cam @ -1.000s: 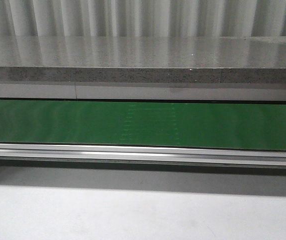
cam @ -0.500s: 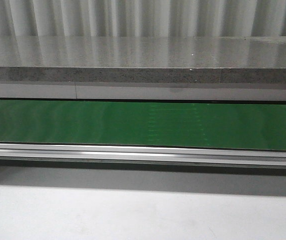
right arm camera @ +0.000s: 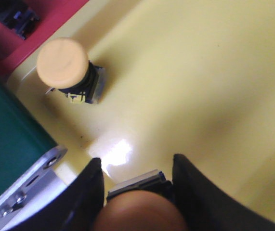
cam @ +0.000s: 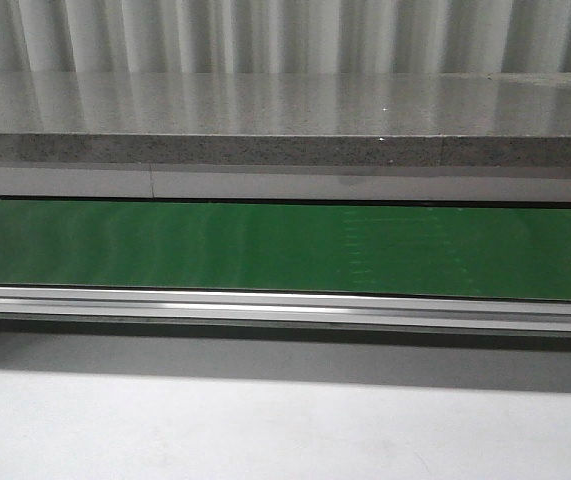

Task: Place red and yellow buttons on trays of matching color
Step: 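Carry the yellow button into the yellow tray and open the right gripper, then move the right gripper back above the belt's far end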

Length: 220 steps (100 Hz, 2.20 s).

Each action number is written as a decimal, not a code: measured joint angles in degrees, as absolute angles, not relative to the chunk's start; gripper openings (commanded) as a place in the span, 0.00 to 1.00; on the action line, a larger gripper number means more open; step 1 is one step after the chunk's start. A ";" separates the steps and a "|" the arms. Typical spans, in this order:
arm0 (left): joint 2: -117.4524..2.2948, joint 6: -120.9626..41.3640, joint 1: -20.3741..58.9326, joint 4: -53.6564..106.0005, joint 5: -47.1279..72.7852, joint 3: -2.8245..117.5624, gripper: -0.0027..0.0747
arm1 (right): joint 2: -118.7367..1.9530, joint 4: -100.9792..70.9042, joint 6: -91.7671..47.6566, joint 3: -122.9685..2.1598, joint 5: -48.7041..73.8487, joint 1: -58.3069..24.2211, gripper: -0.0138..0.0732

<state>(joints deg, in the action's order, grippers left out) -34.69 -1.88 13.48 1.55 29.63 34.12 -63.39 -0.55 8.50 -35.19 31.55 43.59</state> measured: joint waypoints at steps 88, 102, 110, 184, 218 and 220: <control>-34.69 -1.88 13.48 1.55 29.63 34.12 0.01 | -77.14 -1.85 8.63 -35.06 16.91 43.67 0.77; -34.69 -1.88 13.48 1.55 29.63 34.12 0.01 | -77.14 -1.85 8.63 -35.06 16.78 43.67 0.77; -34.69 -1.88 13.48 1.55 29.63 34.12 0.01 | -77.14 -1.85 8.63 -35.06 16.92 43.67 0.77; -34.69 -1.88 13.48 1.55 29.63 34.12 0.01 | -53.62 -1.89 6.19 -35.06 33.24 28.74 0.08; -34.69 -1.88 13.48 1.55 29.63 34.12 0.01 | -45.96 -1.89 -0.59 -35.06 35.08 11.25 0.08; -34.69 -1.88 13.48 1.55 29.63 34.12 0.01 | -45.23 -1.89 -0.86 -35.06 35.26 10.37 0.08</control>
